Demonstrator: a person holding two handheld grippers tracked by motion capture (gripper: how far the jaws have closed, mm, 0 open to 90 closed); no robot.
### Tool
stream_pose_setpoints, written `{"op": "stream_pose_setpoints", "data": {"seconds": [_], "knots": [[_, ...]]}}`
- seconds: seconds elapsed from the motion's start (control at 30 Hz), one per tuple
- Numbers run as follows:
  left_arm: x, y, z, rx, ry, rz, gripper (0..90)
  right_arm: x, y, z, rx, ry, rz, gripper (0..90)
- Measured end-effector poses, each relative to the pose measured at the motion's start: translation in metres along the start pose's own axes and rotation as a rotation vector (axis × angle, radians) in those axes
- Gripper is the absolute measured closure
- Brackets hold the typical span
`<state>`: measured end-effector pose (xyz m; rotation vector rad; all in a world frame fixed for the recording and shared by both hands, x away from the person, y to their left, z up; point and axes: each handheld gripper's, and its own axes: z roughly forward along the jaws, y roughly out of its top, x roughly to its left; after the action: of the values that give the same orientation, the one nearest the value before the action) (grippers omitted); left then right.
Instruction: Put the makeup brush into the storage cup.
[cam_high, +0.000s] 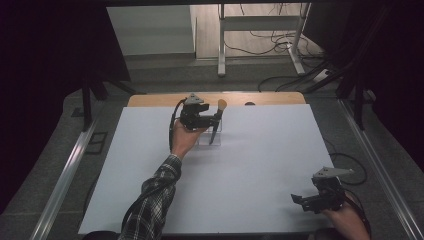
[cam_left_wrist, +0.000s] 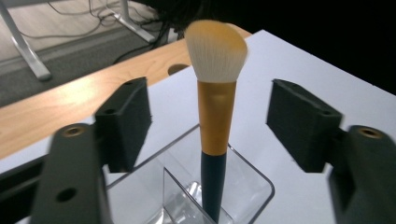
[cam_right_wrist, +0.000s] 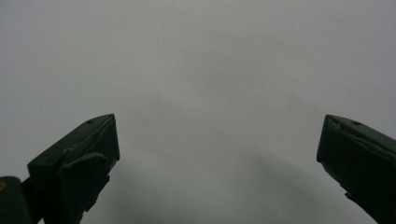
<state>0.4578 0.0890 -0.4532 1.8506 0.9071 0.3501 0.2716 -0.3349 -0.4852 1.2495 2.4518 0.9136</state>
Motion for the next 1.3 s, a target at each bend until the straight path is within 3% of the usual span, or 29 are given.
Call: {"op": "stream_pose_setpoints", "data": {"seconds": [0.2,0.43,0.6,1.3], "knots": [[-0.004,0.001,0.000,0.038,-0.003,0.028,19.5,0.000,0.000,0.000,0.001,0.000,0.000,0.0],[-0.005,0.002,-0.002,0.067,-0.041,0.054,9.4,0.000,0.000,0.000,0.001,-0.001,0.000,0.0],[-0.002,0.002,-0.004,0.099,-0.063,0.046,3.6,0.000,0.000,0.000,0.001,-0.002,0.000,0.0],[-0.001,-0.006,-0.015,0.174,-0.102,0.070,0.0,0.001,0.000,0.000,0.004,-0.005,-0.002,0.0]]}}
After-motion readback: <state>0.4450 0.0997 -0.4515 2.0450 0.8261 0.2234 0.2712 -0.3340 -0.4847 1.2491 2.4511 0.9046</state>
